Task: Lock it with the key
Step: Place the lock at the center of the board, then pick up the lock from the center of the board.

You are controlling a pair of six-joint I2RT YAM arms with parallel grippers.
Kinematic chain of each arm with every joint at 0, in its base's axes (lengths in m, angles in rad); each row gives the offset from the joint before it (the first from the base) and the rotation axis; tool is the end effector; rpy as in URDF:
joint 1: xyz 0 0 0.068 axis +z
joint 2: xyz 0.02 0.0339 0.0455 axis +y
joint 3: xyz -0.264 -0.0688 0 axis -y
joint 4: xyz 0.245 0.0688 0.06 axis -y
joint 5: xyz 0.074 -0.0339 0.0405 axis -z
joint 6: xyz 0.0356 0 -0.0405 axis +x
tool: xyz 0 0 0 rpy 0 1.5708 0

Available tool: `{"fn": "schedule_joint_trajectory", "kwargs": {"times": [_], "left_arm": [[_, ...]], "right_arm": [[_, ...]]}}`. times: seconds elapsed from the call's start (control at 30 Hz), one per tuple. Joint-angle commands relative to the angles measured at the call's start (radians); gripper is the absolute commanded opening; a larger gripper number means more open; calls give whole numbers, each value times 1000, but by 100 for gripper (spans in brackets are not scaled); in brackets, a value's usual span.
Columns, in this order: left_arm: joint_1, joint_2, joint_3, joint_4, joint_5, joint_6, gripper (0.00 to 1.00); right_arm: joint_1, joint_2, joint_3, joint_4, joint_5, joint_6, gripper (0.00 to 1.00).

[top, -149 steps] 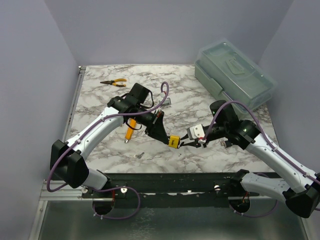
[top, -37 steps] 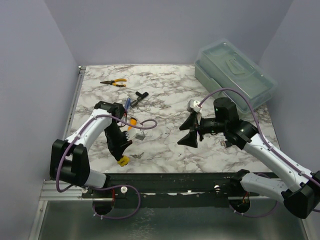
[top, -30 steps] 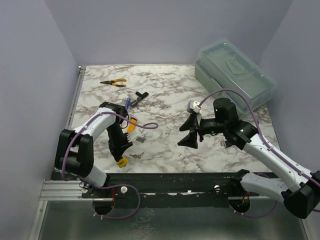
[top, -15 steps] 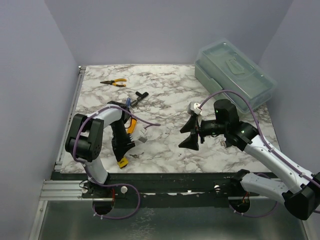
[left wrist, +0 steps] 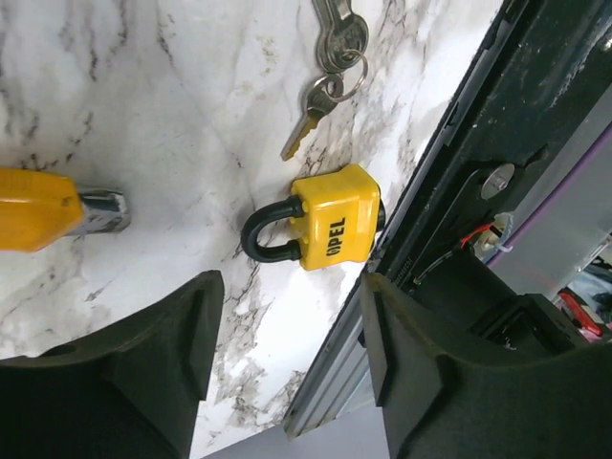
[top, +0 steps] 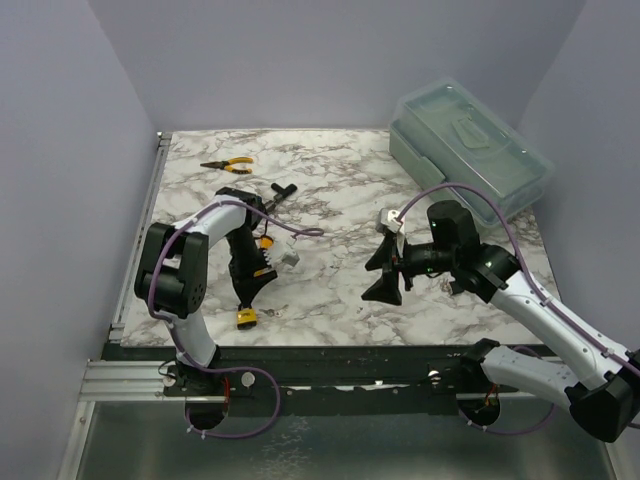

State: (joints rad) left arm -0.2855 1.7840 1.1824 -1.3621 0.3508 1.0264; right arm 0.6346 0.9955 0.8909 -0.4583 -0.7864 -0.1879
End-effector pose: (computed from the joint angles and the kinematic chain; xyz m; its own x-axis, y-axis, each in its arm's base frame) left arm 0.2563 -0.0880 0.1831 -0.3408 0.9373 -0.0733 0.8299 0.2633 -0.4919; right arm 0.1543 0.1449 0.3162 -0.2539 -0.3508 -0.9014 -0.9653 0.1511 0.2131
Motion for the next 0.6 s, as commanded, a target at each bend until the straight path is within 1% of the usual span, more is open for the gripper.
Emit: {"fn": "schedule_joint_trajectory", "kwargs": {"times": [0.0,0.03,0.07,0.13,0.17,0.2,0.27,0.37,0.47,0.57], "left_arm": [[9,-46,66,-9,34,-43,67],[12,-59,90,-9,39,-60,69],[15,-77,118,-9,54,-79,74],[27,-100,182,6,88,-146,91],[29,-111,211,19,104,-182,97],[31,-124,240,39,115,-226,99],[32,-166,254,94,143,-314,99],[32,-245,219,210,172,-442,99],[32,-309,184,322,185,-565,99],[32,-362,167,408,214,-660,99]], "right_arm": [[-7,-8,54,-87,71,-36,82],[-10,-7,60,-102,84,-43,82],[-14,-4,64,-120,101,-55,83],[-18,6,73,-162,136,-91,85],[-21,12,72,-179,162,-110,87],[-23,18,69,-199,192,-133,87],[-27,37,57,-235,248,-176,89],[-52,74,52,-299,276,-229,90],[-102,121,70,-322,299,-238,90],[-163,169,57,-317,371,-258,90]]}}
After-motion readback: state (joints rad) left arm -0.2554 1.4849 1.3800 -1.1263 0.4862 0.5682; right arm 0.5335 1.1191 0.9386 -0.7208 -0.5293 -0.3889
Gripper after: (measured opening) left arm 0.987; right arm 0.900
